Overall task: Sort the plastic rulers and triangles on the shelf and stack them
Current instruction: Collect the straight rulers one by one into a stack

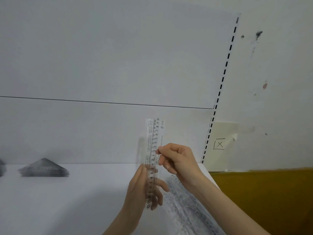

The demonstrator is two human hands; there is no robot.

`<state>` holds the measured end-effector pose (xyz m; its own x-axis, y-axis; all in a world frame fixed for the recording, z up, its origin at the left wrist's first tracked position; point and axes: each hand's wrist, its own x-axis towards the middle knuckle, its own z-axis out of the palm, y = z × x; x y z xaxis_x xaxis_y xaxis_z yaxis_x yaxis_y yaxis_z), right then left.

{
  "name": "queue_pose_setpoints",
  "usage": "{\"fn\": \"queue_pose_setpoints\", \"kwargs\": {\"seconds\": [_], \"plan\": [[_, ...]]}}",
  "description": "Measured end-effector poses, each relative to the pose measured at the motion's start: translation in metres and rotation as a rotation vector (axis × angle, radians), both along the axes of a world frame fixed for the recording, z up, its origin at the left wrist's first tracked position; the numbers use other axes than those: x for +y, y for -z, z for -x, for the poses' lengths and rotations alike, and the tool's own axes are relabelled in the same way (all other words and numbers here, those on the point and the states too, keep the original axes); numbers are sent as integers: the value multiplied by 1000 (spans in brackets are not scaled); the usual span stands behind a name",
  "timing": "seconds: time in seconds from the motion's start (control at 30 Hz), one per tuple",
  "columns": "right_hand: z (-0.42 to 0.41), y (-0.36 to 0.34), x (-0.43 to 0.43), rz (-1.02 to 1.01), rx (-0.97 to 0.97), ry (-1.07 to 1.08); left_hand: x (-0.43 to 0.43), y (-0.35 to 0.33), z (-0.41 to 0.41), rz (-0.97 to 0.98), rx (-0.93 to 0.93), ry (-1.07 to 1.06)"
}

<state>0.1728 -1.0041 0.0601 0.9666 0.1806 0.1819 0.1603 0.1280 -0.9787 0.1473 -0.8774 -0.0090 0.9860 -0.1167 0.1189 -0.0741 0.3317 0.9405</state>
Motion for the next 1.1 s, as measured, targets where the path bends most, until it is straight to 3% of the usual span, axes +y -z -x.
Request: {"fn": "queue_pose_setpoints", "kwargs": {"seconds": [0.17,0.27,0.33,0.4,0.47,0.6,0.7,0.77,0.97,1.1], "plan": [[-8,-1,-16,146,-33,219,4,-1,-1,5,-25,-92],[-17,2,-28,461,-99,382,5,0,-2,-74,-26,-131],[-22,3,-39,736,-310,452,4,1,-1,-126,-22,-110],[-29,1,-48,992,-702,386,2,1,-1,-149,-26,-89],[-37,-7,-54,1224,-904,189,3,2,-2,-165,-44,-80],[-41,-32,-60,1502,-716,-180,5,5,-6,-183,-36,-24],[-44,-47,-78,1426,-578,-202,8,7,-9,-185,7,-38],[-45,-52,-92,1266,-439,-197,11,8,-13,-170,37,-70],[-27,-11,-55,443,-11,-221,11,6,-15,-119,36,-89],[-26,13,-24,308,80,-170,8,6,-11,-132,24,-56]]}}
